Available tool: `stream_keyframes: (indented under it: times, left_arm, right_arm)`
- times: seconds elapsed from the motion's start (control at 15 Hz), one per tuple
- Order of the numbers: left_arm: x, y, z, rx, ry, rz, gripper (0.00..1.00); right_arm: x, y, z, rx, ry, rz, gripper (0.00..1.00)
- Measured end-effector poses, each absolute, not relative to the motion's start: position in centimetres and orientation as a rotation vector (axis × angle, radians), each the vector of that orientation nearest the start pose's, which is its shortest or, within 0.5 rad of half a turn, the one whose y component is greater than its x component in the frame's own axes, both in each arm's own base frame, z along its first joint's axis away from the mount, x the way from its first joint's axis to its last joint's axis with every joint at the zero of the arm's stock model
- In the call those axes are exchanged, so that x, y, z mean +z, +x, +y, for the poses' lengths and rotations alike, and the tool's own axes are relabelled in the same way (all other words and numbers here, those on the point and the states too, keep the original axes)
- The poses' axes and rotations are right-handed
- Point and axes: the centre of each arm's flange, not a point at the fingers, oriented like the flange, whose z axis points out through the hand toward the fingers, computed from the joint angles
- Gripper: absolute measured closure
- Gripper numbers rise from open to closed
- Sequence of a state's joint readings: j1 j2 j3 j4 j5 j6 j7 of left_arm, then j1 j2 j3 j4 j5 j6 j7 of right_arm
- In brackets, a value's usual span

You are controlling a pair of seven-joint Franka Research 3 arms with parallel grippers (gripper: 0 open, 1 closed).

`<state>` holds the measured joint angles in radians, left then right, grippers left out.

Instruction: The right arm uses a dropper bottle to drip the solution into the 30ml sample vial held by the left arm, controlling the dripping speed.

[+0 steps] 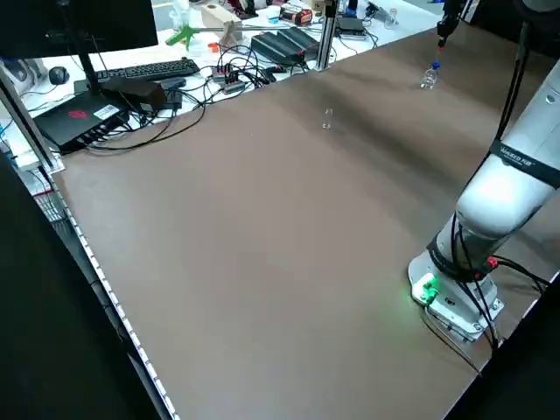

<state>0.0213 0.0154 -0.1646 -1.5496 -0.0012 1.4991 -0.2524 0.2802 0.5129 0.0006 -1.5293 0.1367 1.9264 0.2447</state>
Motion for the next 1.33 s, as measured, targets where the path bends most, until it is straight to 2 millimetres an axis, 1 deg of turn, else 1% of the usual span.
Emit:
stream_keyframes:
  times: [0.2, 0.33, 0.4, 0.47, 0.73, 0.87, 0.93, 1.0, 1.07, 1.2, 1.33]
  left_arm:
    - [62.0, 54.6, -7.8, 0.102, -3.123, -0.169, 0.00]
    - [61.9, 54.6, -8.0, 0.102, -3.116, -0.161, 0.00]
    - [61.9, 54.6, -8.1, 0.102, -3.115, -0.158, 0.00]
    - [61.9, 54.6, -8.2, 0.102, -3.114, -0.156, 0.00]
    - [61.8, 54.6, -8.1, 0.102, -3.113, -0.157, 0.00]
    - [61.8, 54.6, -8.1, 0.103, -3.113, -0.157, 0.00]
    - [61.8, 54.6, -8.1, 0.103, -3.113, -0.157, 0.00]
    - [61.8, 54.6, -8.1, 0.103, -3.113, -0.157, 0.00]
    - [61.8, 54.6, -8.1, 0.104, -3.112, -0.158, 0.00]
    - [61.8, 54.6, -8.1, 0.105, -3.112, -0.159, 0.00]
    - [61.8, 54.6, -7.9, 0.104, -3.112, -0.163, 0.00]
  right_arm:
    - [34.7, 65.3, 19.8, 0.229, -3.044, 0.029, 0.96]
    - [34.4, 65.3, 19.8, 0.235, -3.044, 0.029, 0.94]
    - [34.3, 65.3, 19.8, 0.237, -3.045, 0.029, 0.88]
    - [34.2, 65.3, 19.8, 0.237, -3.045, 0.028, 0.80]
    - [34.3, 65.3, 20.0, 0.233, -3.044, 0.024, 0.42]
    - [34.9, 65.5, 20.0, 0.216, -3.043, 0.024, 0.25]
    - [35.6, 65.7, 19.9, 0.196, -3.041, 0.027, 0.16]
    - [36.8, 66.0, 19.6, 0.164, -3.038, 0.033, 0.07]
    - [40.4, 66.1, 18.3, 0.099, -3.029, 0.055, 0.05]
    - [44.9, 65.3, 16.0, 0.093, -3.028, 0.085, 0.04]
    - [49.7, 63.7, 13.0, 0.112, -3.044, 0.107, 0.04]
